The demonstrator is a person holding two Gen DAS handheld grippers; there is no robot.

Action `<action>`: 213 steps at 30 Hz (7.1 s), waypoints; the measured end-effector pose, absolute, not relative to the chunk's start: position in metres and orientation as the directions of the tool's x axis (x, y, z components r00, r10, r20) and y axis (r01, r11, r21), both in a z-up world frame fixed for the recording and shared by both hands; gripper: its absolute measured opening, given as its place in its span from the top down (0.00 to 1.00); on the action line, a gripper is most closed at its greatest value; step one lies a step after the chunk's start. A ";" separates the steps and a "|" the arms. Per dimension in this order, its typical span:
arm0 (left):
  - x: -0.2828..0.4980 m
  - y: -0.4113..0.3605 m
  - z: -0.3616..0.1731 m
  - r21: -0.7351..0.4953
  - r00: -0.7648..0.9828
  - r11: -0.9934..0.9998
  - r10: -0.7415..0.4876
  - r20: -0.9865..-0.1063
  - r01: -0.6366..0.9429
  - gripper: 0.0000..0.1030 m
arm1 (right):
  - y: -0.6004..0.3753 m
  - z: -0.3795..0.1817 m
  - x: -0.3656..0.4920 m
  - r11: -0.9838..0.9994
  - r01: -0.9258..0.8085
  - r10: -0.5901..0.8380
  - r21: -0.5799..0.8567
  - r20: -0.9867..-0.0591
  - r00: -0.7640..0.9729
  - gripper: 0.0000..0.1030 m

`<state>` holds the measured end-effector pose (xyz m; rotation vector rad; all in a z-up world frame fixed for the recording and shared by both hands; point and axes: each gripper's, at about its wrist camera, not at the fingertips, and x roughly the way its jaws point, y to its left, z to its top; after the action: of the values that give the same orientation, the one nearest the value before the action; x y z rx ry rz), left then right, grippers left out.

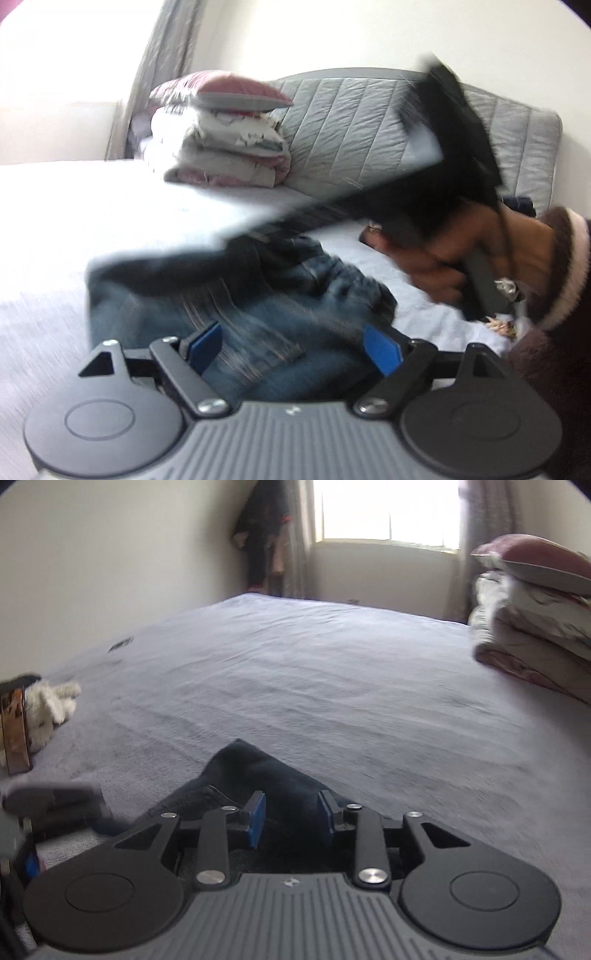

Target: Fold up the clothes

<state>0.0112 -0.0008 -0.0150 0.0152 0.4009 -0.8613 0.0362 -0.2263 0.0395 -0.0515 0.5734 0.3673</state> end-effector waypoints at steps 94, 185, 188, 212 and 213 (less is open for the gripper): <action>0.028 0.026 0.004 -0.218 0.525 0.955 -0.292 -0.800 0.200 0.00 | -0.286 0.044 -0.041 0.977 0.040 0.123 0.209 -0.709 0.694 0.31; -0.037 0.113 0.023 -0.376 0.616 0.921 -0.356 -0.702 0.103 0.40 | -0.273 0.062 0.047 0.834 -0.150 0.498 0.531 -0.605 0.622 0.35; -0.022 0.123 0.030 -0.404 0.624 0.907 -0.386 -0.679 0.122 0.39 | -0.273 0.057 0.020 0.846 -0.106 0.462 0.523 -0.618 0.637 0.35; 0.143 0.051 -0.050 -0.583 0.092 0.695 -0.672 -0.735 0.420 0.12 | -0.221 -0.037 -0.048 0.776 0.233 0.323 0.586 -0.686 0.652 0.15; 0.143 0.050 -0.050 -0.586 0.085 0.692 -0.673 -0.734 0.422 0.12 | -0.221 -0.042 -0.046 0.764 0.243 0.324 0.598 -0.680 0.657 0.14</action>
<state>0.1434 0.0505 -0.0499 -0.2469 1.2385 -0.8285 -0.0463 -0.2210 -0.0419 0.7242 0.8727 0.0509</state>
